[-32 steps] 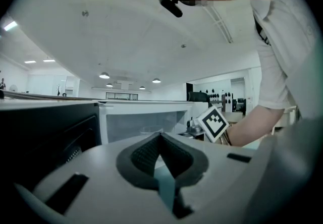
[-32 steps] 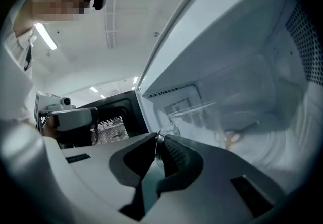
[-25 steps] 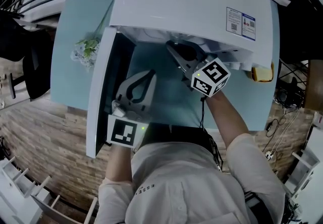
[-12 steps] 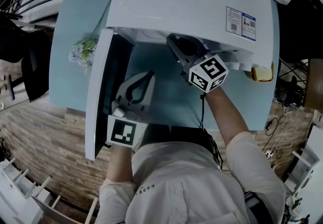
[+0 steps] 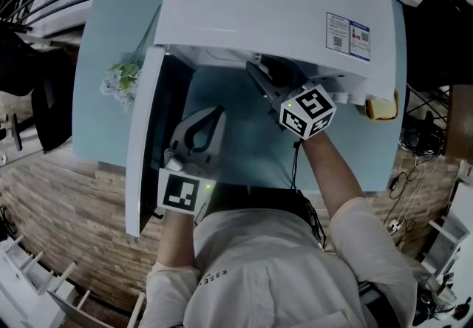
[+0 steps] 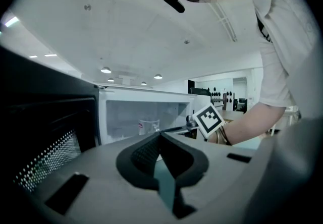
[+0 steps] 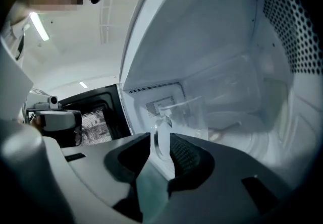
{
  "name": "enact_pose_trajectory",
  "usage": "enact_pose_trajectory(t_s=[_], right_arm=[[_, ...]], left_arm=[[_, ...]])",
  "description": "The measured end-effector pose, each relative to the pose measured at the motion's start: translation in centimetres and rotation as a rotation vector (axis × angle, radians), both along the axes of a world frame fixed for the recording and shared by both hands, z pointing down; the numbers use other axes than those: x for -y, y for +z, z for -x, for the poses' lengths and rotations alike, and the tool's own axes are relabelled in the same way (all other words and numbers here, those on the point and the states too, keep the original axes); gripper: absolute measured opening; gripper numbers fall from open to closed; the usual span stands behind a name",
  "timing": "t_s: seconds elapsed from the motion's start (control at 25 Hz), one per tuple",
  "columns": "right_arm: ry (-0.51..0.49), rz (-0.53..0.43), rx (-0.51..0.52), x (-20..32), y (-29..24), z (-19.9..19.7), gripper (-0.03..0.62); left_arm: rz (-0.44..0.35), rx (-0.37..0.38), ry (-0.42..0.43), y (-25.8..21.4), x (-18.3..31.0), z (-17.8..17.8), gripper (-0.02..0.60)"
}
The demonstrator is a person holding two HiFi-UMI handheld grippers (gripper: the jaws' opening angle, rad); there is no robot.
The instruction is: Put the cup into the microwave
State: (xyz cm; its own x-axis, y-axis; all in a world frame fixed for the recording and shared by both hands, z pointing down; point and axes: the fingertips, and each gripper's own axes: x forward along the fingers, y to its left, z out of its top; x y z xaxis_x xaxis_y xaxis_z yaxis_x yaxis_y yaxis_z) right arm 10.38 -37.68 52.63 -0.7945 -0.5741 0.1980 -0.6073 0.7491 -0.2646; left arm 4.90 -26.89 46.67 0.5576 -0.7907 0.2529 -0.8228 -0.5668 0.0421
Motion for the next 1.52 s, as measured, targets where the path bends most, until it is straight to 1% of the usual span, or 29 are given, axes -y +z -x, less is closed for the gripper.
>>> enact_pose_trajectory(t_s=[0.12,0.28,0.4,0.48,0.6,0.76,0.88,1.08,1.28,1.44,1.52], right_arm=[[0.028,-0.022,0.008,-0.5,-1.5,-0.8,0.112],[0.074,-0.073,0.010,-1.9,-4.7,-1.7,0.112],[0.098,-0.095,0.007,-3.4,-6.9,-2.2,0.110],[0.109,-0.109,0.013,-4.6,-8.4,-2.4,0.091],[0.146,-0.135,0.034,-6.3,-11.0,-3.2,0.035],[0.194,-0.166,0.056,-8.6,-13.9,-4.4,0.018],[0.195,-0.186,0.050,-10.5,-15.3,-4.8,0.017],[0.198,-0.219,0.019,-12.5,-17.4,-5.7,0.017],[0.208,-0.268,0.016,-13.2,-18.9,-6.0,0.017],[0.195,-0.281,0.005,-13.5,-19.4,-6.0,0.015],[0.190,-0.282,0.006,-13.6,-19.4,-5.9,0.015]], left_arm=[[-0.015,-0.003,0.004,-0.6,0.3,-0.1,0.002],[-0.059,0.013,0.026,-2.6,0.3,-0.4,0.002],[-0.075,0.015,0.029,-4.1,0.1,-0.4,0.002],[-0.083,-0.004,0.029,-5.2,-0.1,-0.2,0.002],[-0.099,-0.025,0.032,-6.7,-0.7,-0.2,0.002],[-0.113,-0.030,0.063,-8.3,-2.1,-0.5,0.002],[-0.120,-0.024,0.073,-9.5,-3.0,-0.6,0.002],[-0.170,0.006,0.078,-11.4,-3.1,-1.0,0.002],[-0.191,-0.003,0.077,-12.8,-3.3,-0.8,0.002],[-0.227,0.032,0.101,-13.0,-3.2,-0.8,0.002],[-0.230,0.040,0.105,-13.0,-3.2,-0.8,0.002]])
